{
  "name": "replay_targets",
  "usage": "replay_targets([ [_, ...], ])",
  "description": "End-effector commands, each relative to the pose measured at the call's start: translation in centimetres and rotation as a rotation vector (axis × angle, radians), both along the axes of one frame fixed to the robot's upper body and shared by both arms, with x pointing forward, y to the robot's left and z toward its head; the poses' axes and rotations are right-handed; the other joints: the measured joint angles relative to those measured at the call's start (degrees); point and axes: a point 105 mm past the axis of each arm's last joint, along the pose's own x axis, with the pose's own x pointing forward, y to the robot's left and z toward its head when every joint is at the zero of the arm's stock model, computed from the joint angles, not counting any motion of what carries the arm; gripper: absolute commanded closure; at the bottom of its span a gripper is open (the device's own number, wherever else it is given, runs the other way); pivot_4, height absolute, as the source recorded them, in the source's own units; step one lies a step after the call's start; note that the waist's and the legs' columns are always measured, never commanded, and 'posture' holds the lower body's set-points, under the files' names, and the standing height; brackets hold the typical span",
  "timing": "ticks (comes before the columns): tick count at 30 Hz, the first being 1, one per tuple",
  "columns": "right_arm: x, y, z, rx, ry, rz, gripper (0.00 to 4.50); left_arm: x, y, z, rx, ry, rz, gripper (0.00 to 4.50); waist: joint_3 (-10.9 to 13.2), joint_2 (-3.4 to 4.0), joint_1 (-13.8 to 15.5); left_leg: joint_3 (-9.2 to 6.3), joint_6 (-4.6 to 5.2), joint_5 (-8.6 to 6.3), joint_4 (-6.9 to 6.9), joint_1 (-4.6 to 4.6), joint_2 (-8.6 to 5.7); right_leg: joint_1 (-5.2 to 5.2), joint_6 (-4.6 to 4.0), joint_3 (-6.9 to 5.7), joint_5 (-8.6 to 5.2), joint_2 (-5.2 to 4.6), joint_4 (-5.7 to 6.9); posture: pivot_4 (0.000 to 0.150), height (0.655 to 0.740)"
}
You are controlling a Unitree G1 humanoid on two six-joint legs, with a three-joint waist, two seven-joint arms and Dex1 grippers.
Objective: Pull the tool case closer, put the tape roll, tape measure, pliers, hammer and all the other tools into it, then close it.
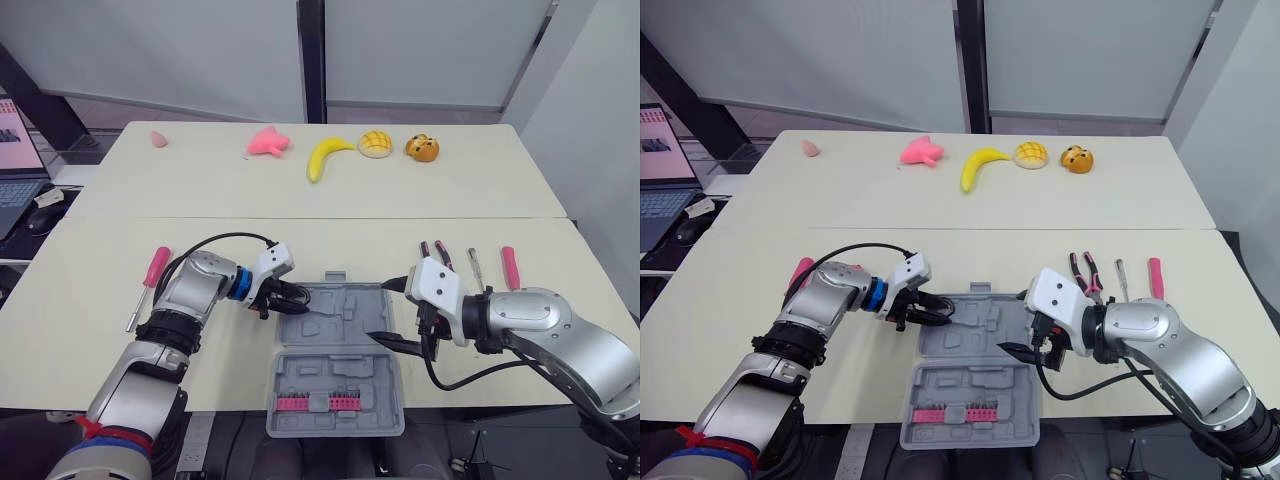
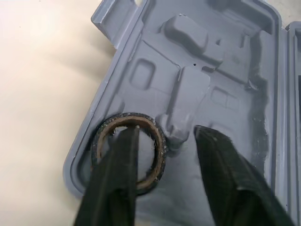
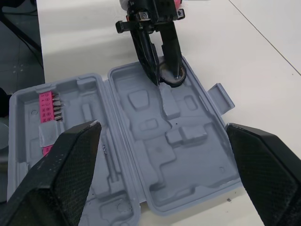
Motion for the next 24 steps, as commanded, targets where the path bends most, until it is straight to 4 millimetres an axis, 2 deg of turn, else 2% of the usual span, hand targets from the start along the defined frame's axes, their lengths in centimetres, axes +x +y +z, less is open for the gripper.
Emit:
replay_targets([
  [1, -0.14, 0.04, 1.14, 0.014, -0.049, 0.008, 0.0, 0.03, 0.22, 1.74, -0.034, -0.044, -0.006, 1.35, 0.0, 0.0, 0.0, 0.0, 0.0, 0.0, 0.0, 0.0, 0.0, 0.0, 0.0, 0.0, 0.0, 0.0, 0.0, 0.15, 0.74],
  [3, -0.1, 0.07, 1.17, 0.015, -0.051, 0.009, 0.0, -0.1, 0.31, 2.05, -0.031, -0.063, -0.021, 0.61, 0.0, 0.0, 0.0, 0.0, 0.0, 0.0, 0.0, 0.0, 0.0, 0.0, 0.0, 0.01, 0.0, 0.0, 0.01, 0.15, 0.74],
  [4, -0.08, 0.09, 1.21, 0.016, -0.053, 0.01, 0.0, -0.18, 0.36, 2.18, -0.032, -0.072, -0.029, 0.43, 0.0, 0.0, 0.0, 0.0, 0.0, 0.0, 0.0, 0.0, 0.0, 0.0, 0.0, 0.01, 0.0, 0.0, 0.01, 0.15, 0.74],
  [11, 0.1, 0.33, 1.44, 0.028, -0.069, 0.02, 0.0, -0.74, 0.71, 2.53, -0.067, -0.143, -0.097, 0.43, 0.0, 0.0, 0.0, 0.0, 0.0, 0.0, 0.0, 0.0, 0.0, 0.0, 0.0, 0.01, 0.0, 0.0, 0.0, 0.15, 0.74],
  [15, 0.12, 0.51, 1.47, 0.034, -0.073, 0.025, 0.0, -0.65, 0.66, 2.6, -0.089, -0.18, -0.109, 1.27, 0.0, 0.0, 0.0, 0.0, 0.0, 0.0, 0.0, 0.0, 0.0, -0.01, 0.0, 0.0, 0.0, 0.0, 0.0, 0.15, 0.74],
  [22, 0.19, 0.63, 1.53, 0.042, -0.085, 0.027, 0.0, -0.58, 0.67, 2.29, -0.08, -0.203, -0.127, 3.49, 0.0, 0.0, 0.0, 0.0, 0.0, 0.0, 0.0, 0.0, 0.0, -0.01, 0.0, 0.0, 0.0, 0.0, 0.01, 0.15, 0.74],
  [24, 0.2, 0.64, 1.49, 0.042, -0.087, 0.028, 0.0, -0.43, 0.57, 2.25, -0.079, -0.214, -0.128, 3.49, 0.0, 0.0, 0.0, 0.0, 0.0, 0.0, 0.0, 0.0, 0.0, -0.01, 0.0, 0.01, 0.0, 0.0, 0.0, 0.15, 0.74],
])
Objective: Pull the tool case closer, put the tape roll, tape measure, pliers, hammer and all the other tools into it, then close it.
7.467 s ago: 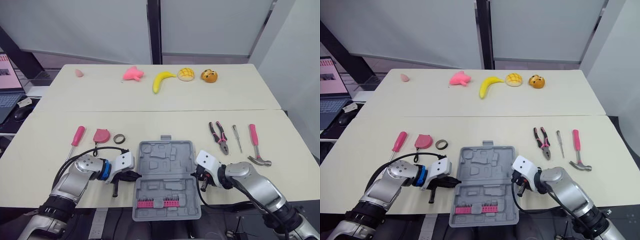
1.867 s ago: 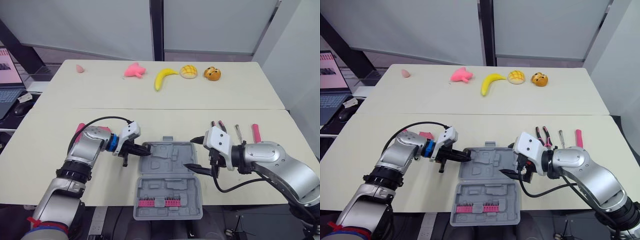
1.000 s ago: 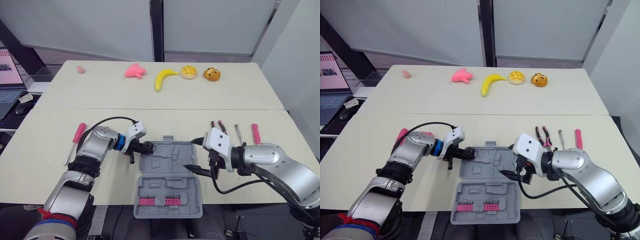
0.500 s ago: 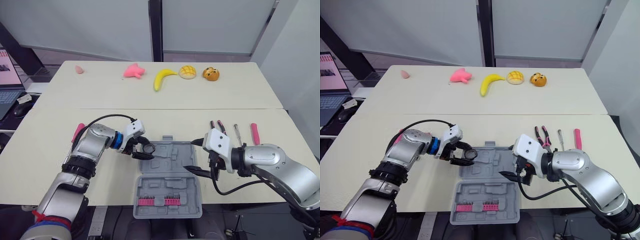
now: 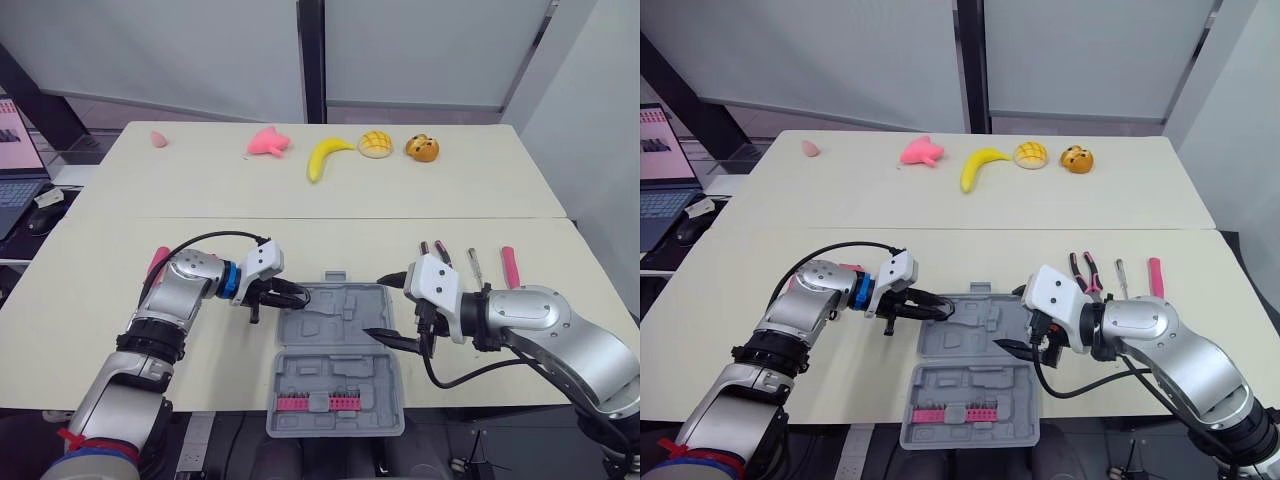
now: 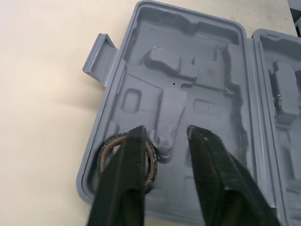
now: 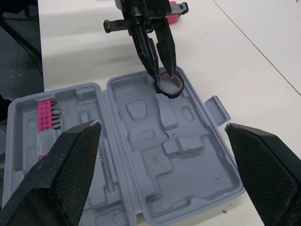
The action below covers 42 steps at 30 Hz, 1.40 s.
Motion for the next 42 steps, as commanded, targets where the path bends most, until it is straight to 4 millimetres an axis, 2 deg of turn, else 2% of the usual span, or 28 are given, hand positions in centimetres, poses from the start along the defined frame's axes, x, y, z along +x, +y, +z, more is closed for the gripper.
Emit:
replay_targets([
  [1, 0.1, 0.2, 0.9, 0.016, -0.048, 0.008, 0.0, 0.4, -0.2, 0.7, -0.017, -0.044, -0.009, 3.49, 0.0, 0.0, 0.0, 0.0, 0.0, 0.0, 0.0, 0.0, 0.0, 0.0, 0.0, 0.0, 0.0, 0.0, 0.0, 0.15, 0.74],
  [12, 0.0, 0.4, 0.6, 0.018, -0.044, 0.01, 0.0, 2.2, -0.8, -0.7, -0.003, -0.092, 0.041, 3.49, 0.0, 0.0, 0.0, 0.0, 0.0, 0.0, 0.01, -0.01, 0.0, 0.0, 0.0, 0.0, 0.0, 0.0, 0.0, 0.15, 0.74],
  [22, -0.1, 0.4, 0.6, 0.015, -0.046, 0.008, 0.0, 1.6, 0.3, -3.6, 0.082, -0.044, 0.048, 3.49, 0.0, 0.0, 0.0, -0.01, 0.0, 0.0, 0.01, 0.01, 0.0, 0.01, 0.0, -0.01, 0.0, 0.01, 0.01, 0.15, 0.74],
  [25, -0.1, 0.4, 0.6, 0.015, -0.048, 0.007, 0.0, 1.6, 0.7, -3.8, 0.082, -0.044, 0.062, 3.49, 0.0, 0.0, -0.1, -0.01, 0.0, 0.0, 0.01, 0.02, 0.0, 0.01, 0.0, 0.0, 0.0, 0.01, 0.02, 0.15, 0.74],
  [29, -0.1, 0.4, 0.7, 0.016, -0.053, 0.005, 0.0, 2.2, 0.7, -2.4, 0.035, -0.071, 0.072, 3.49, 0.0, 0.0, -0.1, -0.01, 0.0, 0.0, 0.02, 0.04, 0.0, 0.01, 0.0, 0.0, 0.0, 0.02, 0.06, 0.15, 0.74],
  [35, 0.0, 0.2, 1.1, 0.031, -0.074, -0.003, 0.0, 2.2, 1.8, 2.1, -0.064, -0.141, 0.061, 3.49, 0.0, 0.0, -0.3, -0.03, 0.0, 0.0, 0.02, -0.01, 0.0, -0.03, 0.0, 0.0, 0.0, 0.03, 0.05, 0.15, 0.74],
  [38, 0.2, -0.2, 1.9, 0.061, -0.12, -0.023, 0.0, 1.0, 3.6, 5.0, -0.118, -0.165, 0.079, 3.49, 0.0, 0.0, -0.5, -0.04, 0.0, 0.0, 0.0, -0.03, 0.01, -0.04, 0.0, 0.0, 0.0, 0.03, 0.04, 0.15, 0.74],
  [41, 0.8, -1.3, 3.2, 0.099, -0.221, -0.075, 0.0, 0.4, 6.2, 6.3, -0.124, -0.2, 0.19, 3.49, 0.0, 0.01, -0.4, -0.03, 0.0, 0.0, -0.02, 0.01, 0.02, -0.03, 0.0, 0.02, 0.0, 0.02, 0.05, 0.15, 0.74],
  [42, 1.1, -2.2, 3.3, 0.101, -0.23, -0.11, 0.0, 0.1, 7.5, 6.5, -0.124, -0.202, 0.244, 3.49, 0.0, 0.01, -0.4, -0.04, 0.0, 0.0, -0.02, 0.01, 0.02, -0.03, 0.0, 0.01, -0.01, 0.02, 0.05, 0.15, 0.74],
])
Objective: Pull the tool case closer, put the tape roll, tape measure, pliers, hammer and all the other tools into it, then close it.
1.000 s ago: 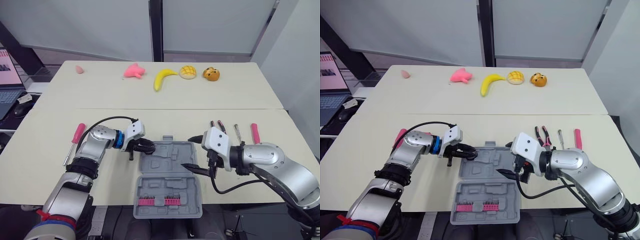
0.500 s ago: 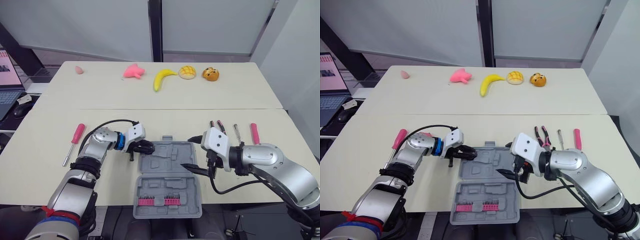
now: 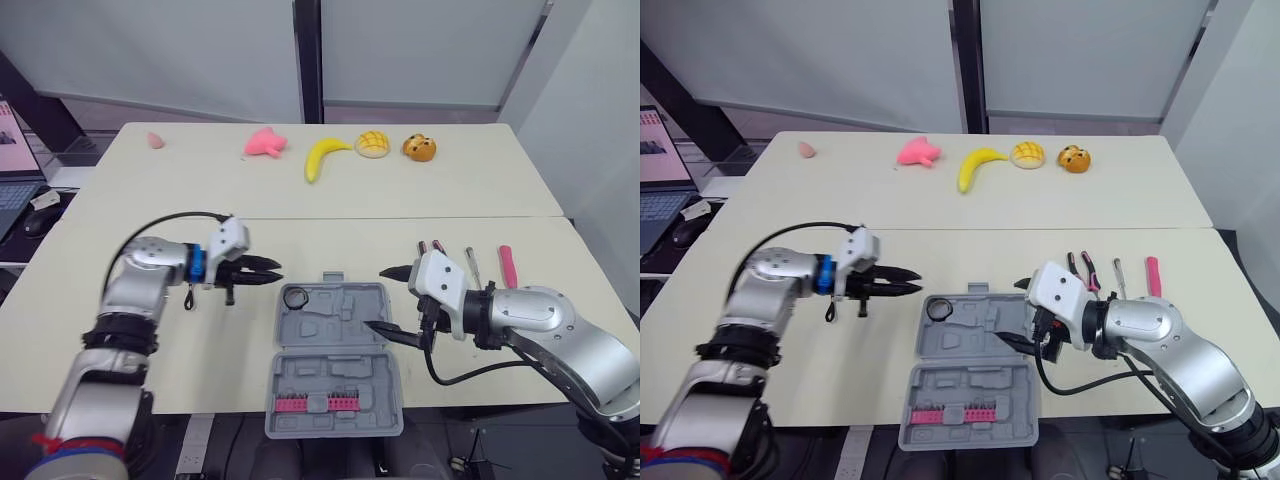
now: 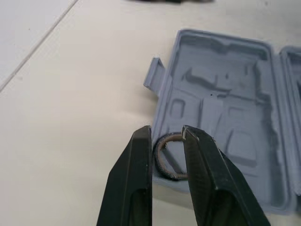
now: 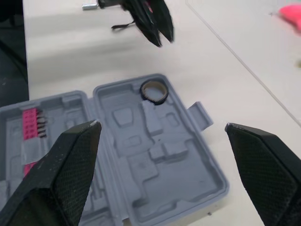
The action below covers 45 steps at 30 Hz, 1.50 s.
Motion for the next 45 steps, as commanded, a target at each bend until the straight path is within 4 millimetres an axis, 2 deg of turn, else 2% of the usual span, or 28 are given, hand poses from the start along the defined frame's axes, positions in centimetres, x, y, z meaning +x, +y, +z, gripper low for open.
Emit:
replay_targets([
  [1, 0.8, -2.7, 2.3, 0.049, -0.133, -0.1, 0.0, -0.9, 3.9, 1.6, -0.039, -0.038, 0.172, 3.49, 0.0, 0.0, 0.0, 0.0, 0.0, 0.0, 0.0, 0.0, 0.0, 0.0, 0.0, 0.0, 0.0, 0.0, 0.0, 0.15, 0.74],
  [6, 1.3, -9.6, 0.8, -0.024, -0.106, -0.317, 0.0, -3.1, 9.2, 0.7, -0.039, -0.041, 0.434, 3.49, 0.0, 0.0, 0.3, 0.06, 0.0, -0.01, -0.01, 0.0, 0.0, 0.01, 0.0, 0.02, 0.0, -0.04, -0.05, 0.15, 0.74],
  [7, 1.3, -11.2, 0.5, -0.036, -0.095, -0.369, 0.0, -3.7, 10.6, 0.4, -0.05, -0.036, 0.507, 3.32, 0.0, 0.0, 0.5, 0.06, 0.0, -0.01, -0.01, 0.0, 0.0, 0.02, 0.0, 0.02, 0.0, -0.05, -0.04, 0.15, 0.74],
  [10, 0.7, -15.2, -0.6, -0.071, -0.062, -0.484, 0.0, -5.6, 14.0, -0.6, -0.069, -0.022, 0.679, 2.63, 0.0, 0.0, 0.7, 0.09, 0.01, -0.01, -0.02, 0.02, 0.0, 0.02, 0.0, 0.03, 0.0, -0.05, -0.06, 0.15, 0.74],
  [12, 0.4, -17.0, -1.1, -0.085, -0.048, -0.534, 0.0, -7.0, 15.7, -1.4, -0.076, -0.007, 0.762, 1.96, 0.0, 0.0, 0.8, 0.1, 0.01, -0.01, -0.02, 0.04, 0.0, 0.03, -0.01, 0.04, 0.0, -0.05, -0.06, 0.15, 0.74],
  [18, -0.5, -20.9, -2.6, -0.091, -0.007, -0.659, 0.0, -11.1, 19.7, -4.0, -0.083, 0.074, 0.988, 0.13, 0.0, 0.0, 0.7, 0.19, 0.0, -0.01, -0.09, 0.13, 0.03, 0.04, -0.02, 0.11, -0.03, -0.05, -0.06, 0.15, 0.74],
  [19, -0.8, -21.4, -3.0, -0.092, 0.01, -0.664, 0.0, -11.7, 20.3, -4.3, -0.09, 0.084, 1.025, 0.06, 0.0, 0.0, 0.7, 0.19, 0.0, -0.01, -0.09, 0.14, 0.03, 0.04, 0.0, 0.11, -0.05, -0.05, -0.06, 0.15, 0.74],
  [26, -2.1, -21.6, -3.8, -0.094, 0.09, -0.621, 0.0, -13.3, 21.2, -5.1, -0.083, 0.143, 1.068, 0.06, 0.0, 0.0, 0.7, 0.22, 0.0, -0.01, -0.11, 0.14, 0.03, 0.06, 0.0, 0.12, -0.06, -0.05, -0.13, 0.15, 0.74],
  [41, -2.2, -22.3, -3.7, -0.07, 0.115, -0.677, 0.0, -12.2, 20.8, -4.0, -0.086, 0.145, 1.031, 0.06, 0.0, -0.01, 0.7, 0.24, -0.01, -0.02, -0.13, 0.13, 0.03, 0.06, -0.03, 0.13, -0.04, -0.05, -0.15, 0.15, 0.74],
  [44, -2.1, -22.0, -3.6, -0.087, 0.087, -0.661, 0.0, -12.0, 20.4, -3.9, -0.074, 0.135, 1.013, 0.06, 0.0, -0.01, 0.7, 0.24, -0.01, -0.02, -0.13, 0.14, 0.03, 0.06, -0.01, 0.12, -0.05, -0.05, -0.15, 0.15, 0.74],
  [45, -1.9, -21.2, -3.2, -0.087, 0.07, -0.628, 0.0, -11.8, 19.7, -3.7, -0.073, 0.127, 0.997, 0.06, 0.0, -0.01, 0.7, 0.24, -0.01, -0.02, -0.13, 0.14, 0.03, 0.06, -0.01, 0.13, -0.05, -0.05, -0.15, 0.15, 0.74],
])
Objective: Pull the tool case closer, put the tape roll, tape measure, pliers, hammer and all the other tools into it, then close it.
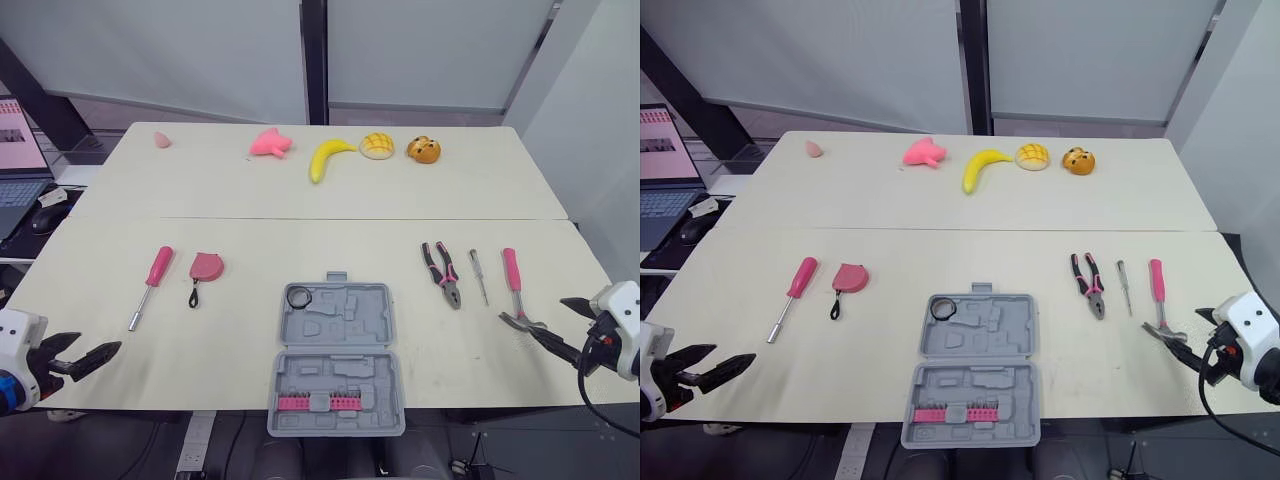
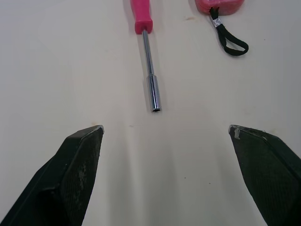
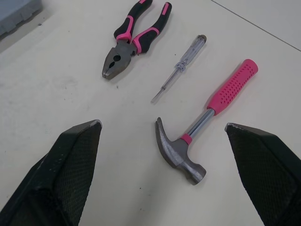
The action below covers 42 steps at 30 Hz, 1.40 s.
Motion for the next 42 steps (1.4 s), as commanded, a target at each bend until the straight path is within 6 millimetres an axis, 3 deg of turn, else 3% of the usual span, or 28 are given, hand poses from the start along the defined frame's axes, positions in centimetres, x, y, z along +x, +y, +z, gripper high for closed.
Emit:
replay_targets([
  [1, 0.5, 1.6, 2.0, -0.03, -0.089, 0.069, 0.0, 0.8, -1.2, 1.5, 0.03, -0.047, -0.045, 0.06, 0.0, 0.0, 0.0, 0.0, 0.0, 0.0, 0.0, 0.0, 0.0, 0.0, 0.0, 0.0, 0.0, 0.0, 0.0, 0.15, 0.74],
  [5, 1.1, 6.7, 3.9, 0.029, -0.131, 0.26, 0.0, 1.9, -4.9, 1.4, -0.057, -0.1, -0.064, 0.06, -0.1, 0.13, -0.3, 0.04, 0.0, 0.0, 0.01, 0.01, 0.01, 0.01, 0.02, 0.08, 0.01, -0.01, 0.01, 0.15, 0.74],
  [9, 0.9, 11.6, 5.4, 0.084, -0.134, 0.457, 0.0, 3.4, -6.6, 1.3, -0.08, -0.18, 0.015, 0.06, -0.1, 0.12, -0.3, -0.01, 0.0, 0.0, 0.03, 0.01, 0.03, 0.02, 0.0, 0.04, 0.03, 0.01, 0.03, 0.15, 0.74],
  [16, 0.8, 17.6, 6.8, 0.159, -0.129, 0.694, 0.0, 6.5, -9.3, -0.3, -0.098, -0.188, 0.105, 0.06, -0.1, 0.05, 0.7, -0.04, 0.0, 0.0, 0.08, -0.01, 0.0, 0.09, 0.06, 0.01, 0.08, 0.01, -0.07, 0.15, 0.74],
  [19, 1.1, 19.2, 6.9, 0.179, -0.134, 0.749, 0.0, 8.1, -9.5, -1.2, -0.094, -0.171, 0.145, 0.06, -0.1, 0.03, 0.7, -0.1, -0.01, 0.0, 0.08, -0.03, 0.0, 0.11, 0.04, -0.04, 0.12, 0.03, -0.14, 0.15, 0.74],
  [28, 1.6, 21.2, 6.9, 0.198, -0.147, 0.808, 0.0, 11.6, -10.1, -3.4, -0.1, -0.117, 0.171, 0.06, -0.1, 0.03, 0.8, -0.12, 0.0, 0.01, 0.09, -0.1, -0.01, 0.09, 0.02, -0.09, 0.18, 0.02, -0.26, 0.15, 0.74],
  [35, 1.6, 21.7, 6.9, 0.208, -0.15, 0.813, 0.0, 13.5, -10.7, -4.4, -0.091, -0.079, 0.137, 0.06, -0.2, 0.06, 0.7, -0.11, -0.01, 0.01, 0.11, -0.09, -0.01, 0.11, 0.04, -0.08, 0.2, 0.01, -0.25, 0.15, 0.74],
  [42, 1.5, 21.6, 7.0, 0.206, -0.149, 0.804, 0.0, 13.4, -11.4, -5.5, -0.085, -0.03, 0.123, 2.07, -0.3, 0.26, 0.8, -0.11, -0.01, 0.01, 0.11, -0.07, -0.03, 0.15, 0.06, -0.08, 0.21, 0.0, -0.26, 0.15, 0.74],
])
